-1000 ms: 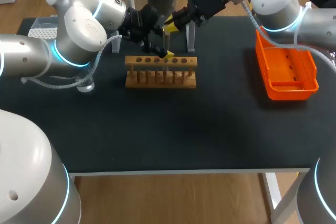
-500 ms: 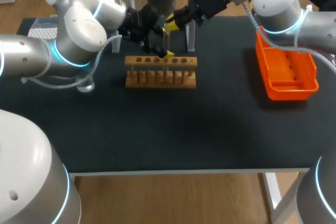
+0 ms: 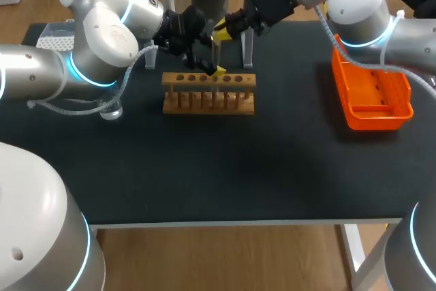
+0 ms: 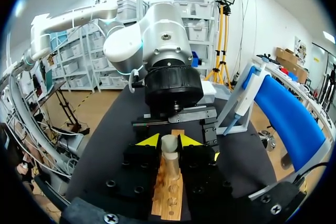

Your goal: Invert the test tube, pick up the pipette, mount the tip to pipette, aspirate from beaker and dispense into the tube, eject the tip, return the pipette, and cap with the stopper.

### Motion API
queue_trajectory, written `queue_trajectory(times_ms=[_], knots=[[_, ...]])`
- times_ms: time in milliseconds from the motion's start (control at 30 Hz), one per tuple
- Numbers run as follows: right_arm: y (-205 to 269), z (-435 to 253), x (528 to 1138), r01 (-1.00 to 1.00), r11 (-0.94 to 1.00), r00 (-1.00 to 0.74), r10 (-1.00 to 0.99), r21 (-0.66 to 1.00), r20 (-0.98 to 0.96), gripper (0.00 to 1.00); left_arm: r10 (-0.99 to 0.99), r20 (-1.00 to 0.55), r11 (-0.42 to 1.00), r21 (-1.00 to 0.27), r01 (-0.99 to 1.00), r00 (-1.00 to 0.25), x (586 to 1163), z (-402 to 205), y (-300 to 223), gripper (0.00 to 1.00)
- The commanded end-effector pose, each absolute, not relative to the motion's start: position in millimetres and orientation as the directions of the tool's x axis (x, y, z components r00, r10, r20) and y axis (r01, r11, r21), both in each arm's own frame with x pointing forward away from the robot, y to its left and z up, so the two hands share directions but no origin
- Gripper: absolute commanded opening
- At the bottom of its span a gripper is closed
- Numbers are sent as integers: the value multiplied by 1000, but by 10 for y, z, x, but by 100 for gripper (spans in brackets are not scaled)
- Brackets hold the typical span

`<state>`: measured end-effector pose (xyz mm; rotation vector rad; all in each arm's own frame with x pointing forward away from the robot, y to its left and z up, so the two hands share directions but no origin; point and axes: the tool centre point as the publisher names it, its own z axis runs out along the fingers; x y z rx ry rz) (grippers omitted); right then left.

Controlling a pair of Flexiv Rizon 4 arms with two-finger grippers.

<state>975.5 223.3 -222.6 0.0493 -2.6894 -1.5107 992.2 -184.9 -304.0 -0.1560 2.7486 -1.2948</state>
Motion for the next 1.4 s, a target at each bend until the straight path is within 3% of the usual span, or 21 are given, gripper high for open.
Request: queue_trajectory(times_ms=[33,1300,1333,1400], knots=[[2227,-2249,9757,1,519,-998,-56,855,35,0,-133,-45,634,-772,-50,-990,9924,-3038,-1846,100],[2181,-2388,9701,-12,558,-996,-76,830,37,0,-133,-45,634,-772,-50,-990,9924,-3038,-1846,100],[2180,-2389,9700,-13,559,-996,-76,829,36,9,-133,-45,634,-772,-50,-990,9924,-3038,-1846,100],[2178,-2389,9699,-17,560,-997,-71,829,28,49,-133,-45,634,-772,-50,-990,9924,-3038,-1846,100]])
